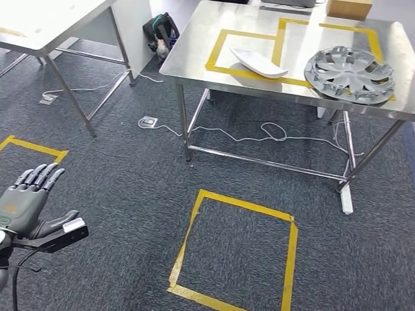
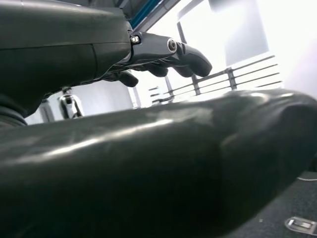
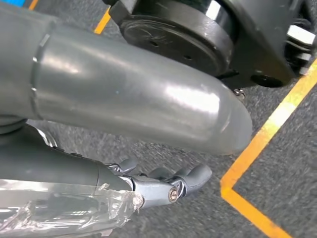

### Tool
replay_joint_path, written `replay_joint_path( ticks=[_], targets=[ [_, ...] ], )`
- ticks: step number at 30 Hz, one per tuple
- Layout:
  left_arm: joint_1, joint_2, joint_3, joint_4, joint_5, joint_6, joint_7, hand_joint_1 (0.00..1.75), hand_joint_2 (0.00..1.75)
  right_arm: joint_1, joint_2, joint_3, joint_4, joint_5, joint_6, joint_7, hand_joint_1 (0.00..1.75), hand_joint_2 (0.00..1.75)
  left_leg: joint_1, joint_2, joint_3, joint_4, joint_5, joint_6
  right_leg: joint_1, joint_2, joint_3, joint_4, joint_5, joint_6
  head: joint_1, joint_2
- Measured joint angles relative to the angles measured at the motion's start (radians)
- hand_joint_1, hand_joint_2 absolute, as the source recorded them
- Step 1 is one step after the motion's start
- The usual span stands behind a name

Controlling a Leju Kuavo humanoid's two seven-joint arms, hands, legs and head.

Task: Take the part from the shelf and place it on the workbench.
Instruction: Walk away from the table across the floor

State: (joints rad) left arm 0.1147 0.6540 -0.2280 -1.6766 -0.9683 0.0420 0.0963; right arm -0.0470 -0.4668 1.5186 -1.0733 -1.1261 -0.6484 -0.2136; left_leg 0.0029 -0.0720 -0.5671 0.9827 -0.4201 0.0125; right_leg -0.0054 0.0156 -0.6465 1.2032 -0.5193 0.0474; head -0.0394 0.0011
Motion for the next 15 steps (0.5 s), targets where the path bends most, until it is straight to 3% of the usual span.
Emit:
replay_joint_path(
  ticks=[2, 3, 4, 6, 8, 10, 12, 13, 14, 15],
  targets=[
    [0.000, 0.000, 0.001, 0.000, -0.001, 0.000, 0.001, 0.00, 0.00, -0.001, 0.000, -0.001, 0.000, 0.004, 0.003, 0.002, 0.00, 0.00, 0.000, -0.025, 0.001, 0.001, 0.001, -0.005, -0.001, 0.045, 0.066, -0.138, 0.049, -0.012, -0.001, 0.000],
    [0.000, 0.000, 0.001, 0.000, -0.002, 0.000, 0.001, 0.00, 0.00, -0.001, 0.000, -0.002, 0.001, 0.007, 0.006, 0.004, 0.00, 0.00, 0.001, -0.037, -0.001, 0.001, 0.003, -0.010, 0.000, 0.059, 0.087, -0.178, 0.057, -0.015, -0.001, 0.000],
    [0.000, 0.001, 0.002, 0.000, -0.002, 0.000, 0.001, 0.00, 0.00, -0.002, 0.000, -0.004, 0.002, 0.010, 0.009, 0.006, 0.00, 0.00, 0.003, -0.048, -0.004, -0.001, 0.005, -0.016, 0.001, 0.063, 0.095, -0.195, 0.055, -0.018, -0.001, 0.000],
    [0.005, 0.003, 0.004, 0.000, -0.003, 0.000, 0.001, 0.00, 0.00, -0.003, 0.000, -0.008, 0.003, 0.018, 0.015, 0.010, 0.00, 0.00, 0.007, -0.062, -0.011, -0.003, 0.010, -0.030, 0.003, 0.039, 0.104, -0.205, 0.061, -0.026, -0.001, 0.000],
    [0.008, 0.007, 0.006, 0.000, -0.003, -0.001, 0.002, 0.00, 0.00, -0.002, 0.001, -0.014, 0.004, 0.028, 0.021, 0.015, 0.00, 0.00, 0.006, -0.021, -0.029, 0.032, -0.012, -0.039, -0.001, 0.013, 0.110, -0.215, 0.071, -0.038, -0.003, 0.000],
    [0.006, 0.009, 0.008, 0.000, -0.003, -0.004, 0.004, 0.00, 0.00, 0.002, 0.001, -0.021, 0.006, 0.040, 0.026, 0.022, 0.00, 0.00, 0.006, 0.038, -0.079, 0.142, -0.080, -0.048, -0.003, -0.014, 0.109, -0.221, 0.076, -0.044, -0.005, 0.000],
    [0.010, 0.009, 0.008, 0.000, -0.002, -0.008, 0.007, 0.00, 0.00, 0.006, 0.001, -0.023, 0.008, 0.050, 0.033, 0.028, 0.00, 0.00, 0.012, 0.056, -0.131, 0.256, -0.135, -0.058, -0.003, -0.042, 0.105, -0.222, 0.078, -0.044, -0.006, 0.000],
    [0.014, 0.009, 0.008, 0.000, -0.002, -0.009, 0.008, 0.00, 0.00, 0.007, 0.001, -0.024, 0.009, 0.054, 0.038, 0.030, 0.00, 0.00, 0.015, 0.059, -0.138, 0.274, -0.136, -0.062, -0.004, -0.056, 0.103, -0.222, 0.078, -0.042, -0.006, 0.000],
    [0.018, 0.009, 0.008, 0.000, -0.002, -0.009, 0.010, 0.00, 0.00, 0.008, 0.001, -0.024, 0.010, 0.057, 0.043, 0.031, 0.00, 0.00, 0.018, 0.063, -0.124, 0.253, -0.119, -0.066, -0.005, -0.070, 0.101, -0.222, 0.079, -0.040, -0.006, 0.000],
    [0.021, 0.010, 0.010, 0.000, -0.002, -0.007, 0.011, 0.00, 0.00, 0.008, 0.001, -0.025, 0.012, 0.060, 0.049, 0.031, 0.00, 0.00, 0.021, 0.074, -0.090, 0.196, -0.090, -0.069, -0.006, -0.084, 0.101, -0.221, 0.079, -0.036, -0.006, 0.000]
  ],
)
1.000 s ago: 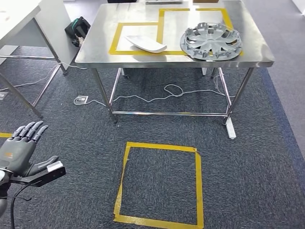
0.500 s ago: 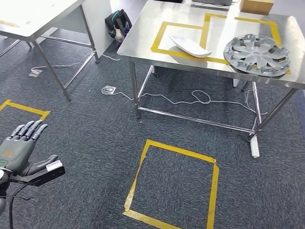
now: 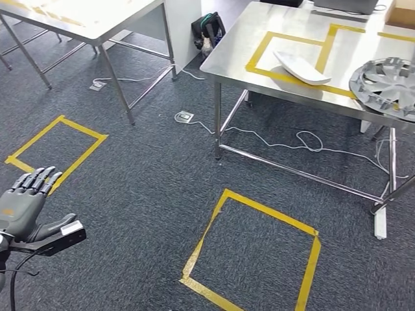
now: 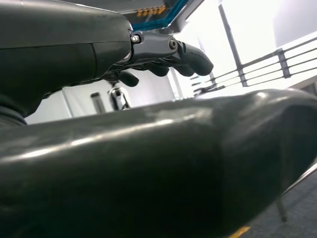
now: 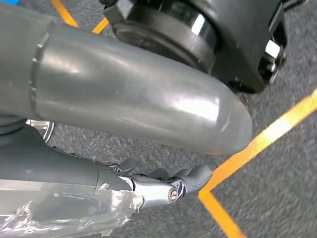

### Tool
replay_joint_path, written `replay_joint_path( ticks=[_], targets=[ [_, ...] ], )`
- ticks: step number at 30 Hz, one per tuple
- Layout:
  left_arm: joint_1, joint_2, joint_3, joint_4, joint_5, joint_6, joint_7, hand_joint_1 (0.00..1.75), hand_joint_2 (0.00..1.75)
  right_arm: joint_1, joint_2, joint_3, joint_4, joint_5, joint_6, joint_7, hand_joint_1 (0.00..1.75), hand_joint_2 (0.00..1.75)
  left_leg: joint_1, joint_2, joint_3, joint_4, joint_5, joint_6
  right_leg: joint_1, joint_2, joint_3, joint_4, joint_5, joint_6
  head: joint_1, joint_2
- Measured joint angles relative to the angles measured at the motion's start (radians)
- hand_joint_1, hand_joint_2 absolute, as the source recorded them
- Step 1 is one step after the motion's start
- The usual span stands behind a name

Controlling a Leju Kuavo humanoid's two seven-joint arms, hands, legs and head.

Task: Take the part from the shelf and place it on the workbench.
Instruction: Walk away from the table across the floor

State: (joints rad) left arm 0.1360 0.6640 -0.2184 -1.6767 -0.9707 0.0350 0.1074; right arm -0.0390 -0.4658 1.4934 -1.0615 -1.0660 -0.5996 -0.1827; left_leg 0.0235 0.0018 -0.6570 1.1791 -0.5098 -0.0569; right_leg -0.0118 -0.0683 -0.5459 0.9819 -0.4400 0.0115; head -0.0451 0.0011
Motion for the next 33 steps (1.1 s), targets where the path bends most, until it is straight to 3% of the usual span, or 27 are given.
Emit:
replay_joint_path(
  ticks=[2, 4, 6, 7, 9, 11, 12, 13, 14, 16, 18, 20, 22, 24, 26, 28, 29, 30, 31, 33],
  targets=[
    [0.006, 0.001, 0.005, 0.000, -0.004, 0.006, 0.003, 0.00, 0.00, 0.001, -0.002, -0.005, 0.004, 0.007, 0.009, 0.000, 0.00, 0.00, 0.004, 0.061, 0.085, -0.139, 0.052, -0.005, 0.002, -0.025, 0.002, 0.004, -0.004, 0.013, -0.002, 0.000],
    [0.012, 0.004, 0.010, -0.001, -0.014, 0.013, 0.004, 0.00, 0.00, 0.002, -0.006, -0.011, 0.009, 0.017, 0.015, 0.001, 0.00, 0.00, 0.004, 0.097, 0.122, -0.203, 0.066, 0.006, 0.008, -0.048, 0.009, 0.006, -0.012, 0.026, 0.002, 0.000],
    [0.017, 0.009, 0.013, -0.002, -0.024, 0.020, 0.005, 0.00, 0.00, 0.003, -0.008, -0.019, 0.013, 0.026, 0.021, 0.004, 0.00, 0.00, 0.001, 0.069, 0.116, -0.204, 0.067, 0.024, 0.006, -0.072, 0.021, 0.000, -0.016, 0.036, 0.008, 0.000],
    [0.020, 0.011, 0.014, -0.003, -0.027, 0.023, 0.005, 0.00, 0.00, 0.003, -0.009, -0.022, 0.015, 0.030, 0.024, 0.006, 0.00, 0.00, 0.001, 0.055, 0.114, -0.205, 0.070, 0.031, 0.003, -0.068, 0.023, 0.001, -0.020, 0.042, 0.008, 0.000],
    [0.022, 0.015, 0.016, -0.005, -0.032, 0.026, 0.005, 0.00, 0.00, 0.004, -0.007, -0.029, 0.016, 0.040, 0.029, 0.010, 0.00, 0.00, 0.001, 0.029, 0.110, -0.206, 0.076, 0.044, -0.001, -0.015, 0.001, 0.053, -0.059, 0.051, 0.011, 0.000],
    [0.024, 0.018, 0.017, -0.008, -0.036, 0.028, 0.007, 0.00, 0.00, 0.009, -0.006, -0.037, 0.018, 0.049, 0.034, 0.016, 0.00, 0.00, -0.002, 0.002, 0.106, -0.206, 0.078, 0.052, 0.000, 0.047, -0.062, 0.189, -0.129, 0.049, 0.014, 0.000],
    [0.028, 0.018, 0.017, -0.008, -0.036, 0.028, 0.011, 0.00, 0.00, 0.013, -0.006, -0.042, 0.019, 0.052, 0.035, 0.018, 0.00, 0.00, -0.004, -0.012, 0.106, -0.206, 0.078, 0.055, 0.001, 0.060, -0.098, 0.260, -0.155, 0.046, 0.014, 0.000],
    [0.035, 0.018, 0.019, -0.009, -0.036, 0.028, 0.017, 0.00, 0.00, 0.017, -0.006, -0.047, 0.020, 0.054, 0.035, 0.020, 0.00, 0.00, -0.007, -0.027, 0.106, -0.205, 0.078, 0.056, 0.003, 0.065, -0.123, 0.303, -0.164, 0.042, 0.014, 0.000],
    [0.046, 0.018, 0.022, -0.009, -0.033, 0.029, 0.025, 0.00, 0.00, 0.021, -0.005, -0.051, 0.021, 0.056, 0.035, 0.021, 0.00, 0.00, -0.009, -0.042, 0.106, -0.205, 0.077, 0.056, 0.003, 0.068, -0.130, 0.306, -0.151, 0.038, 0.014, 0.000],
    [0.075, 0.020, 0.037, -0.012, -0.022, 0.035, 0.046, 0.00, 0.00, 0.026, -0.005, -0.060, 0.021, 0.059, 0.033, 0.022, 0.00, 0.00, -0.010, -0.072, 0.110, -0.204, 0.075, 0.056, 0.002, 0.087, -0.090, 0.200, -0.078, 0.030, 0.014, 0.000],
    [0.112, 0.024, 0.062, -0.018, -0.010, 0.047, 0.072, 0.00, 0.00, 0.033, -0.005, -0.069, 0.021, 0.060, 0.028, 0.022, 0.00, 0.00, -0.011, -0.097, 0.110, -0.202, 0.072, 0.050, -0.002, 0.136, -0.032, 0.071, -0.025, 0.026, 0.014, 0.000],
    [0.154, 0.029, 0.093, -0.025, -0.004, 0.059, 0.098, 0.00, 0.00, 0.040, -0.005, -0.074, 0.021, 0.060, 0.021, 0.023, 0.00, 0.00, -0.008, -0.121, 0.105, -0.202, 0.074, 0.040, -0.002, 0.158, -0.007, 0.027, -0.021, 0.025, 0.013, 0.000],
    [0.202, 0.031, 0.125, -0.031, 0.009, 0.067, 0.119, 0.00, 0.00, 0.045, -0.006, -0.079, 0.021, 0.059, 0.014, 0.025, 0.00, 0.00, -0.002, -0.137, 0.099, -0.203, 0.076, 0.027, 0.001, 0.134, -0.001, 0.022, -0.020, 0.017, 0.013, 0.000],
    [0.240, 0.028, 0.158, -0.037, 0.027, 0.073, 0.134, 0.00, 0.00, 0.051, -0.006, -0.084, 0.019, 0.057, 0.007, 0.025, 0.00, 0.00, -0.004, -0.098, 0.078, -0.166, 0.051, 0.018, 0.001, 0.108, 0.003, 0.015, -0.018, 0.005, 0.009, 0.000],
    [0.266, 0.021, 0.188, -0.042, 0.037, 0.078, 0.144, 0.00, 0.00, 0.057, -0.007, -0.088, 0.018, 0.053, 0.000, 0.025, 0.00, 0.00, -0.007, -0.038, 0.016, -0.046, -0.012, 0.013, 0.003, 0.079, 0.005, 0.012, -0.020, -0.005, 0.006, 0.000],
    [0.290, 0.012, 0.208, -0.045, 0.041, 0.079, 0.148, 0.00, 0.00, 0.063, -0.007, -0.091, 0.017, 0.050, -0.003, 0.026, 0.00, 0.00, -0.007, -0.017, -0.047, 0.077, -0.056, 0.010, 0.007, 0.049, 0.006, 0.012, -0.024, -0.009, 0.006, 0.000],
    [0.301, 0.008, 0.214, -0.045, 0.041, 0.079, 0.149, 0.00, 0.00, 0.064, -0.007, -0.092, 0.017, 0.049, -0.004, 0.026, 0.00, 0.00, -0.007, -0.015, -0.057, 0.093, -0.051, 0.011, 0.008, 0.035, 0.007, 0.012, -0.025, -0.010, 0.006, 0.000],
    [0.309, 0.005, 0.220, -0.046, 0.042, 0.079, 0.150, 0.00, 0.00, 0.065, -0.007, -0.093, 0.016, 0.048, -0.004, 0.026, 0.00, 0.00, -0.007, -0.011, -0.045, 0.068, -0.028, 0.011, 0.009, 0.021, 0.009, 0.012, -0.027, -0.009, 0.006, 0.000],
    [0.314, 0.003, 0.225, -0.048, 0.043, 0.079, 0.151, 0.00, 0.00, 0.065, -0.007, -0.094, 0.015, 0.048, -0.004, 0.026, 0.00, 0.00, -0.008, -0.001, -0.013, 0.010, 0.006, 0.013, 0.009, 0.007, 0.012, 0.012, -0.029, -0.007, 0.006, 0.000],
    [0.320, -0.001, 0.238, -0.053, 0.051, 0.079, 0.154, 0.00, 0.00, 0.065, -0.008, -0.097, 0.013, 0.045, -0.006, 0.025, 0.00, 0.00, -0.011, 0.047, 0.064, -0.127, 0.058, 0.018, 0.014, -0.018, 0.018, 0.015, -0.037, 0.001, 0.005, 0.000]
  ],
)
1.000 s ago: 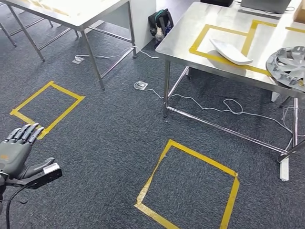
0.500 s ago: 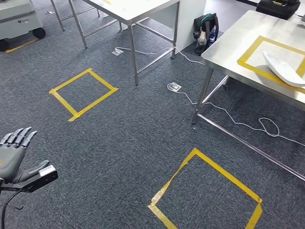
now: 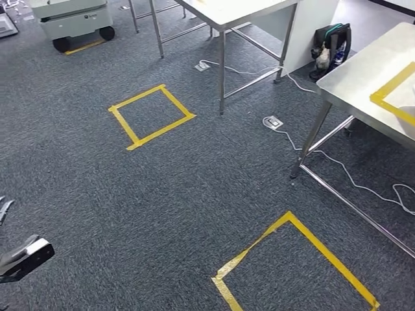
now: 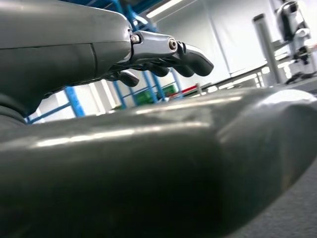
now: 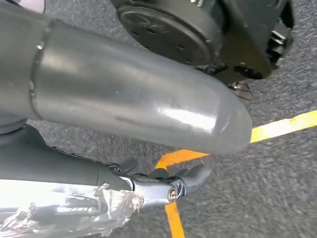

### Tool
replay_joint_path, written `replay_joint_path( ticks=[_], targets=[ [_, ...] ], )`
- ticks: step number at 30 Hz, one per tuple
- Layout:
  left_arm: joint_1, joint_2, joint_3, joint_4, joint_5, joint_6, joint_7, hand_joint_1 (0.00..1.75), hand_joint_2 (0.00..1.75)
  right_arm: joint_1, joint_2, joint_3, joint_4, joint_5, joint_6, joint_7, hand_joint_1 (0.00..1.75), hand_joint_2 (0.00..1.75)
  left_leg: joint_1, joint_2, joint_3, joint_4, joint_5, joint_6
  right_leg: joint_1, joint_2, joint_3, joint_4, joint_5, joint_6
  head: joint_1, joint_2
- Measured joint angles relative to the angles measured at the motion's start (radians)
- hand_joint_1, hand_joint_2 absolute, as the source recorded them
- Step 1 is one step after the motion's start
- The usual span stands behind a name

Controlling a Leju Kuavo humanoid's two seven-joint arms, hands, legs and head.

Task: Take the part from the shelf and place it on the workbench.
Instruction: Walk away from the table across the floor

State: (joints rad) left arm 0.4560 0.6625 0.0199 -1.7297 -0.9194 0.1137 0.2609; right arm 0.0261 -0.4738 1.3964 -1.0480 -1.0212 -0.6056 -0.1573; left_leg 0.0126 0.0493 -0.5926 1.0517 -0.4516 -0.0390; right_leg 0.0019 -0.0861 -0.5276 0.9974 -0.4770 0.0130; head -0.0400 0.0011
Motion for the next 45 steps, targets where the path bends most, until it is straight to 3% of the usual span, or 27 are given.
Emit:
replay_joint_path(
  ticks=[2, 4, 6, 9, 10, 11, 13, 15, 17, 19, 20, 21, 23, 25, 26, 27, 28, 30, 32, 33, 35, 37, 39, 41, 42, 43, 45],
  targets=[
    [0.013, -0.013, 0.019, -0.007, 0.020, 0.000, 0.004, 0.00, 0.00, 0.002, -0.002, -0.001, -0.005, -0.008, -0.007, -0.002, 0.00, 0.00, -0.004, 0.022, 0.033, -0.063, 0.011, 0.009, 0.005, -0.022, 0.007, 0.002, -0.007, 0.011, 0.000, 0.000],
    [0.044, -0.045, 0.048, -0.015, 0.049, -0.002, 0.004, 0.00, 0.00, 0.005, -0.005, -0.001, -0.015, -0.022, -0.021, -0.007, 0.00, 0.00, -0.006, -0.003, 0.031, -0.068, 0.012, 0.022, 0.004, -0.042, 0.014, -0.001, -0.011, 0.023, 0.000, 0.000],
    [0.078, -0.090, 0.083, -0.025, 0.068, -0.007, -0.002, 0.00, 0.00, 0.011, -0.011, 0.000, -0.031, -0.038, -0.038, -0.013, 0.00, 0.00, -0.005, -0.025, 0.033, -0.071, 0.014, 0.034, -0.001, -0.012, 0.005, 0.026, -0.037, 0.034, 0.002, 0.000],
    [0.114, -0.172, 0.146, -0.038, 0.068, -0.037, -0.033, 0.00, 0.00, 0.020, -0.023, 0.002, -0.056, -0.071, -0.060, -0.026, 0.00, 0.00, -0.004, -0.058, 0.033, -0.072, 0.016, 0.045, -0.003, 0.069, -0.078, 0.207, -0.128, 0.041, 0.007, 0.000],
    [0.127, -0.212, 0.176, -0.041, 0.061, -0.058, -0.056, 0.00, 0.00, 0.022, -0.026, 0.004, -0.063, -0.085, -0.064, -0.034, 0.00, 0.00, -0.006, -0.070, 0.033, -0.072, 0.016, 0.047, -0.003, 0.078, -0.107, 0.263, -0.145, 0.040, 0.007, 0.000],
    [0.138, -0.256, 0.210, -0.043, 0.048, -0.086, -0.085, 0.00, 0.00, 0.024, -0.029, 0.008, -0.071, -0.101, -0.066, -0.043, 0.00, 0.00, -0.007, -0.083, 0.033, -0.072, 0.015, 0.048, -0.003, 0.082, -0.123, 0.288, -0.143, 0.039, 0.007, 0.000],
    [0.151, -0.352, 0.292, -0.049, 0.009, -0.155, -0.162, 0.00, 0.00, 0.026, -0.032, 0.018, -0.086, -0.127, -0.069, -0.062, 0.00, 0.00, -0.008, -0.111, 0.036, -0.071, 0.015, 0.049, -0.003, 0.094, -0.097, 0.220, -0.085, 0.034, 0.007, 0.000],
    [0.141, -0.447, 0.388, -0.060, -0.030, -0.227, -0.238, 0.00, 0.00, 0.026, -0.036, 0.027, -0.099, -0.147, -0.070, -0.077, 0.00, 0.00, -0.008, -0.140, 0.037, -0.069, 0.015, 0.047, -0.010, 0.150, -0.035, 0.080, -0.023, 0.030, 0.007, 0.000],
    [0.120, -0.532, 0.487, -0.071, -0.075, -0.298, -0.304, 0.00, 0.00, 0.024, -0.040, 0.035, -0.110, -0.161, -0.070, -0.089, 0.00, 0.00, -0.005, -0.167, 0.031, -0.068, 0.017, 0.039, -0.013, 0.193, -0.001, 0.006, -0.009, 0.027, 0.006, 0.000],
    [0.094, -0.616, 0.589, -0.077, -0.134, -0.366, -0.372, 0.00, 0.00, 0.022, -0.045, 0.041, -0.119, -0.172, -0.070, -0.097, 0.00, 0.00, 0.000, -0.193, 0.023, -0.071, 0.024, 0.026, -0.010, 0.177, 0.008, 0.000, -0.011, 0.020, 0.006, 0.000],
    [0.081, -0.658, 0.640, -0.079, -0.163, -0.393, -0.405, 0.00, 0.00, 0.021, -0.048, 0.043, -0.124, -0.175, -0.070, -0.100, 0.00, 0.00, 0.000, -0.184, 0.018, -0.067, 0.022, 0.022, -0.010, 0.163, 0.013, -0.003, -0.008, 0.014, 0.005, 0.000],
    [0.065, -0.698, 0.690, -0.080, -0.190, -0.416, -0.436, 0.00, 0.00, 0.022, -0.051, 0.044, -0.128, -0.178, -0.070, -0.103, 0.00, 0.00, -0.001, -0.158, 0.008, -0.048, 0.010, 0.018, -0.010, 0.148, 0.016, -0.007, -0.005, 0.007, 0.004, 0.000],
    [0.030, -0.763, 0.774, -0.080, -0.231, -0.450, -0.478, 0.00, 0.00, 0.024, -0.055, 0.047, -0.134, -0.180, -0.070, -0.105, 0.00, 0.00, -0.005, -0.089, -0.039, 0.048, -0.049, 0.014, -0.008, 0.115, 0.018, -0.013, -0.002, -0.002, 0.002, 0.000],
    [-0.005, -0.824, 0.844, -0.079, -0.262, -0.482, -0.502, 0.00, 0.00, 0.026, -0.057, 0.049, -0.135, -0.180, -0.070, -0.105, 0.00, 0.00, -0.005, -0.065, -0.103, 0.179, -0.111, 0.010, -0.006, 0.080, 0.017, -0.014, -0.003, -0.005, 0.001, 0.000],
    [-0.017, -0.853, 0.877, -0.078, -0.274, -0.496, -0.513, 0.00, 0.00, 0.027, -0.058, 0.050, -0.135, -0.180, -0.070, -0.105, 0.00, 0.00, -0.004, -0.063, -0.120, 0.215, -0.119, 0.009, -0.005, 0.063, 0.015, -0.014, -0.004, -0.005, 0.001, 0.000],
    [-0.027, -0.879, 0.906, -0.077, -0.283, -0.506, -0.522, 0.00, 0.00, 0.028, -0.058, 0.049, -0.136, -0.180, -0.070, -0.105, 0.00, 0.00, -0.004, -0.061, -0.116, 0.213, -0.108, 0.008, -0.005, 0.047, 0.013, -0.014, -0.006, -0.004, 0.001, 0.000],
    [-0.035, -0.899, 0.933, -0.076, -0.289, -0.513, -0.528, 0.00, 0.00, 0.028, -0.058, 0.049, -0.136, -0.179, -0.070, -0.104, 0.00, 0.00, -0.003, -0.055, -0.091, 0.173, -0.082, 0.008, -0.005, 0.032, 0.013, -0.014, -0.008, -0.002, 0.001, 0.000],
    [-0.051, -0.929, 0.973, -0.075, -0.295, -0.526, -0.531, 0.00, 0.00, 0.029, -0.058, 0.049, -0.138, -0.178, -0.070, -0.104, 0.00, 0.00, -0.004, -0.011, -0.006, 0.035, -0.030, 0.009, -0.002, 0.005, 0.017, -0.012, -0.015, 0.006, 0.000, 0.000],
    [-0.062, -0.952, 0.998, -0.069, -0.283, -0.544, -0.510, 0.00, 0.00, 0.030, -0.059, 0.048, -0.139, -0.175, -0.070, -0.101, 0.00, 0.00, -0.007, 0.025, 0.049, -0.051, -0.012, 0.016, 0.002, -0.018, 0.027, -0.009, -0.024, 0.016, 0.003, 0.000],
    [-0.061, -0.963, 1.004, -0.063, -0.264, -0.551, -0.486, 0.00, 0.00, 0.030, -0.060, 0.047, -0.139, -0.172, -0.070, -0.099, 0.00, 0.00, -0.010, 0.027, 0.056, -0.063, -0.012, 0.022, 0.003, -0.029, 0.033, -0.009, -0.027, 0.022, 0.004, 0.000],
    [-0.039, -0.980, 1.002, -0.046, -0.191, -0.547, -0.410, 0.00, 0.00, 0.028, -0.061, 0.042, -0.140, -0.166, -0.070, -0.097, 0.00, 0.00, -0.012, 0.003, 0.054, -0.066, -0.009, 0.037, -0.002, -0.043, 0.046, -0.009, -0.032, 0.034, 0.006, 0.000],
    [-0.012, -0.995, 0.984, -0.028, -0.102, -0.529, -0.325, 0.00, 0.00, 0.031, -0.061, 0.035, -0.142, -0.161, -0.070, -0.097, 0.00, 0.00, -0.009, -0.017, 0.055, -0.072, -0.004, 0.050, -0.006, 0.000, 0.032, 0.035, -0.064, 0.044, 0.009, 0.000],
    [0.008, -1.007, 0.952, -0.010, -0.035, -0.511, -0.264, 0.00, 0.00, 0.037, -0.062, 0.031, -0.143, -0.161, -0.070, -0.097, 0.00, 0.00, -0.008, -0.040, 0.053, -0.073, -0.002, 0.058, -0.009, 0.062, -0.029, 0.162, -0.130, 0.049, 0.014, 0.000],
    [0.026, -1.014, 0.917, 0.008, 0.008, -0.500, -0.224, 0.00, 0.00, 0.042, -0.063, 0.030, -0.143, -0.163, -0.070, -0.098, 0.00, 0.00, -0.009, -0.069, 0.052, -0.072, -0.001, 0.061, -0.009, 0.082, -0.091, 0.278, -0.165, 0.050, 0.015, 0.000],
    [0.037, -1.018, 0.900, 0.017, 0.026, -0.495, -0.207, 0.00, 0.00, 0.044, -0.063, 0.030, -0.143, -0.164, -0.070, -0.100, 0.00, 0.00, -0.010, -0.084, 0.052, -0.072, -0.001, 0.061, -0.009, 0.085, -0.099, 0.285, -0.153, 0.049, 0.015, 0.000],
    [0.048, -1.021, 0.884, 0.027, 0.041, -0.491, -0.191, 0.00, 0.00, 0.046, -0.063, 0.029, -0.143, -0.166, -0.070, -0.102, 0.00, 0.00, -0.010, -0.098, 0.055, -0.072, -0.001, 0.061, -0.009, 0.089, -0.088, 0.250, -0.121, 0.048, 0.015, 0.000],
    [0.064, -1.025, 0.857, 0.044, 0.063, -0.485, -0.170, 0.00, 0.00, 0.046, -0.063, 0.029, -0.143, -0.171, -0.070, -0.106, 0.00, 0.00, -0.010, -0.125, 0.059, -0.071, -0.001, 0.058, -0.013, 0.126, -0.028, 0.111, -0.047, 0.045, 0.015, 0.000]
  ],
)
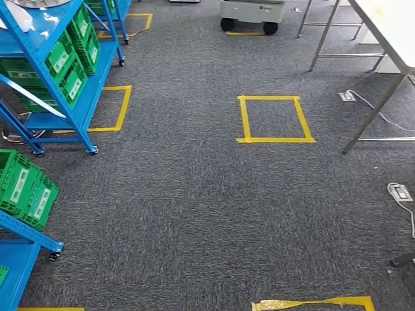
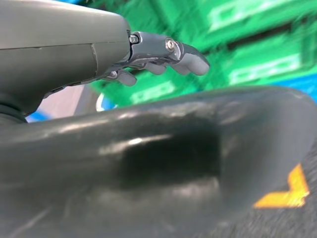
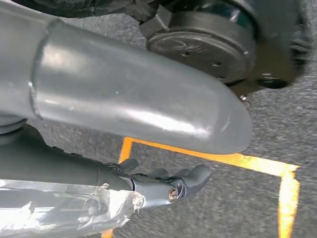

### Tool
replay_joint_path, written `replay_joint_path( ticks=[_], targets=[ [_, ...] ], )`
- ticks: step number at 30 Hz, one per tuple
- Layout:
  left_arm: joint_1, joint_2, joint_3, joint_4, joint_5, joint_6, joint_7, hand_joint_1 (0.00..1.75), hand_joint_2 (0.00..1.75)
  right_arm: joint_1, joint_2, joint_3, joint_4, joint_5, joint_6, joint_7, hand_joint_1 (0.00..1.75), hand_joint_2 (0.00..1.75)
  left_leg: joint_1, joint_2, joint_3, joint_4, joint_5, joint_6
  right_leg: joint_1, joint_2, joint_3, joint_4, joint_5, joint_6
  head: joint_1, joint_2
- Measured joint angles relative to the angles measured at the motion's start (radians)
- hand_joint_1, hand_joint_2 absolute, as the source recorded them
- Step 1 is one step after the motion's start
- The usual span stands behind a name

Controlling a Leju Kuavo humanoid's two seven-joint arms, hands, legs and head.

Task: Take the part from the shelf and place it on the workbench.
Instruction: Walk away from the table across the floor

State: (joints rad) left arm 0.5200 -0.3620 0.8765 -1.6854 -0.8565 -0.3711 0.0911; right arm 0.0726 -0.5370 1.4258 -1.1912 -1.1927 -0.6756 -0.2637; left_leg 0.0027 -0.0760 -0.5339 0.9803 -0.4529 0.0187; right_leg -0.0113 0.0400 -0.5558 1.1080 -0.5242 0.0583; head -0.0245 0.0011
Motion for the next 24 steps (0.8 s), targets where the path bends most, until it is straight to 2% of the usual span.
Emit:
replay_joint_path(
  ticks=[1, 2, 3, 4, 5, 6, 7, 9, 10, 11, 12, 13, 14, 16, 17, 18, 20, 21, 22, 24],
  targets=[
    [0.004, -0.001, -0.012, 0.006, 0.006, 0.002, 0.005, 0.00, 0.00, 0.000, 0.000, 0.000, 0.000, -0.002, 0.000, -0.002, 0.00, 0.00, -0.001, -0.013, -0.001, 0.002, 0.000, -0.004, -0.003, 0.024, 0.026, -0.061, 0.020, -0.001, 0.000, 0.000],
    [0.008, -0.001, -0.021, 0.011, 0.010, 0.003, 0.008, 0.00, 0.00, -0.001, 0.000, -0.001, 0.000, -0.004, 0.000, -0.002, 0.00, 0.00, 0.000, -0.025, -0.004, 0.003, 0.001, -0.010, -0.004, 0.042, 0.042, -0.098, 0.027, -0.003, -0.001, 0.000],
    [0.012, -0.001, -0.030, 0.016, 0.012, 0.004, 0.009, 0.00, 0.00, -0.001, 0.000, -0.001, 0.000, -0.006, 0.000, -0.002, 0.00, 0.00, 0.001, -0.038, -0.008, 0.003, 0.004, -0.017, -0.004, 0.050, 0.048, -0.112, 0.024, -0.007, -0.001, 0.000],
    [0.018, -0.001, -0.038, 0.021, 0.015, 0.005, 0.010, 0.00, 0.00, -0.002, -0.001, -0.001, 0.000, -0.008, 0.000, -0.004, 0.00, 0.00, 0.003, -0.051, -0.013, 0.002, 0.008, -0.024, -0.002, 0.040, 0.050, -0.116, 0.024, -0.012, -0.001, 0.000],
    [0.024, -0.002, -0.045, 0.027, 0.021, 0.005, 0.009, 0.00, 0.00, -0.004, -0.001, -0.001, 0.000, -0.010, 0.000, -0.006, 0.00, 0.00, 0.005, -0.053, -0.017, 0.002, 0.009, -0.031, -0.001, 0.026, 0.052, -0.117, 0.027, -0.020, -0.001, 0.000],
    [0.030, -0.003, -0.053, 0.035, 0.030, 0.005, 0.003, 0.00, 0.00, -0.004, -0.002, -0.001, 0.000, -0.015, 0.000, -0.011, 0.00, 0.00, 0.005, -0.039, -0.024, 0.010, 0.003, -0.035, -0.001, 0.013, 0.055, -0.120, 0.031, -0.028, -0.003, 0.000],
    [0.033, -0.003, -0.063, 0.044, 0.040, 0.007, -0.008, 0.00, 0.00, -0.004, -0.002, 0.000, 0.000, -0.021, 0.000, -0.017, 0.00, 0.00, 0.004, -0.015, -0.039, 0.037, -0.016, -0.039, -0.001, -0.001, 0.056, -0.123, 0.035, -0.034, -0.006, 0.000],
    [0.032, -0.003, -0.085, 0.065, 0.056, 0.013, -0.036, 0.00, 0.00, -0.004, -0.003, 0.002, 0.000, -0.036, 0.000, -0.029, 0.00, 0.00, 0.002, 0.041, -0.094, 0.149, -0.082, -0.043, 0.002, -0.031, 0.055, -0.127, 0.037, -0.041, -0.012, 0.000],
    [0.029, -0.003, -0.096, 0.076, 0.059, 0.017, -0.046, 0.00, 0.00, -0.004, -0.003, 0.003, 0.000, -0.041, 0.000, -0.032, 0.00, 0.00, 0.002, 0.053, -0.128, 0.219, -0.114, -0.046, 0.004, -0.047, 0.053, -0.127, 0.036, -0.043, -0.013, 0.000],
    [0.028, -0.003, -0.104, 0.086, 0.059, 0.020, -0.051, 0.00, 0.00, -0.004, -0.003, 0.004, 0.000, -0.044, 0.000, -0.034, 0.00, 0.00, 0.002, 0.059, -0.151, 0.270, -0.131, -0.047, 0.006, -0.063, 0.050, -0.127, 0.035, -0.045, -0.012, 0.000],
    [0.028, -0.003, -0.109, 0.096, 0.059, 0.022, -0.054, 0.00, 0.00, -0.005, -0.003, 0.005, 0.000, -0.045, 0.000, -0.035, 0.00, 0.00, 0.002, 0.062, -0.157, 0.289, -0.130, -0.047, 0.007, -0.079, 0.049, -0.127, 0.033, -0.046, -0.012, 0.000],
    [0.029, -0.003, -0.114, 0.104, 0.059, 0.023, -0.056, 0.00, 0.00, -0.006, -0.003, 0.005, 0.001, -0.046, 0.000, -0.036, 0.00, 0.00, 0.002, 0.065, -0.143, 0.268, -0.111, -0.047, 0.008, -0.093, 0.048, -0.127, 0.031, -0.046, -0.012, 0.000],
    [0.030, -0.003, -0.117, 0.110, 0.059, 0.024, -0.057, 0.00, 0.00, -0.007, -0.003, 0.005, 0.001, -0.046, 0.000, -0.036, 0.00, 0.00, 0.002, 0.075, -0.110, 0.212, -0.081, -0.045, 0.008, -0.106, 0.050, -0.127, 0.029, -0.045, -0.012, 0.000],
    [0.029, -0.003, -0.123, 0.118, 0.059, 0.026, -0.059, 0.00, 0.00, -0.009, -0.003, 0.005, 0.001, -0.046, 0.000, -0.037, 0.00, 0.00, -0.002, 0.120, -0.027, 0.073, -0.031, -0.039, 0.012, -0.127, 0.060, -0.124, 0.023, -0.039, -0.013, 0.000],
    [0.027, -0.002, -0.127, 0.121, 0.059, 0.027, -0.060, 0.00, 0.00, -0.010, -0.003, 0.006, 0.001, -0.046, 0.000, -0.037, 0.00, 0.00, -0.004, 0.137, -0.001, 0.027, -0.020, -0.034, 0.014, -0.137, 0.063, -0.122, 0.020, -0.035, -0.012, 0.000],
    [0.027, -0.002, -0.130, 0.124, 0.060, 0.028, -0.062, 0.00, 0.00, -0.012, -0.003, 0.006, 0.001, -0.047, 0.000, -0.038, 0.00, 0.00, -0.006, 0.146, 0.011, 0.004, -0.016, -0.030, 0.016, -0.147, 0.066, -0.121, 0.018, -0.030, -0.013, 0.000],
    [0.030, -0.003, -0.134, 0.132, 0.074, 0.029, -0.073, 0.00, 0.00, -0.018, -0.003, 0.008, 0.000, -0.054, 0.000, -0.044, 0.00, 0.00, -0.007, 0.125, 0.007, -0.003, -0.011, -0.019, 0.016, -0.166, 0.072, -0.123, 0.017, -0.020, -0.012, 0.000],
    [0.030, -0.004, -0.136, 0.138, 0.090, 0.027, -0.084, 0.00, 0.00, -0.022, -0.003, 0.009, 0.000, -0.060, 0.000, -0.049, 0.00, 0.00, -0.005, 0.115, 0.006, -0.005, -0.008, -0.013, 0.014, -0.155, 0.072, -0.118, 0.011, -0.014, -0.011, 0.000],
    [0.028, -0.005, -0.138, 0.145, 0.109, 0.024, -0.095, 0.00, 0.00, -0.024, -0.003, 0.012, 0.000, -0.064, 0.000, -0.055, 0.00, 0.00, -0.003, 0.105, 0.006, -0.008, -0.005, -0.007, 0.011, -0.133, 0.065, -0.097, -0.004, -0.008, -0.009, 0.000],
    [0.016, -0.006, -0.147, 0.170, 0.137, 0.012, -0.113, 0.00, 0.00, -0.026, -0.006, 0.019, 0.000, -0.072, 0.000, -0.066, 0.00, 0.00, 0.000, 0.083, 0.004, -0.010, 0.000, 0.002, 0.007, -0.071, 0.012, 0.012, -0.061, 0.000, -0.004, 0.000]
  ],
)
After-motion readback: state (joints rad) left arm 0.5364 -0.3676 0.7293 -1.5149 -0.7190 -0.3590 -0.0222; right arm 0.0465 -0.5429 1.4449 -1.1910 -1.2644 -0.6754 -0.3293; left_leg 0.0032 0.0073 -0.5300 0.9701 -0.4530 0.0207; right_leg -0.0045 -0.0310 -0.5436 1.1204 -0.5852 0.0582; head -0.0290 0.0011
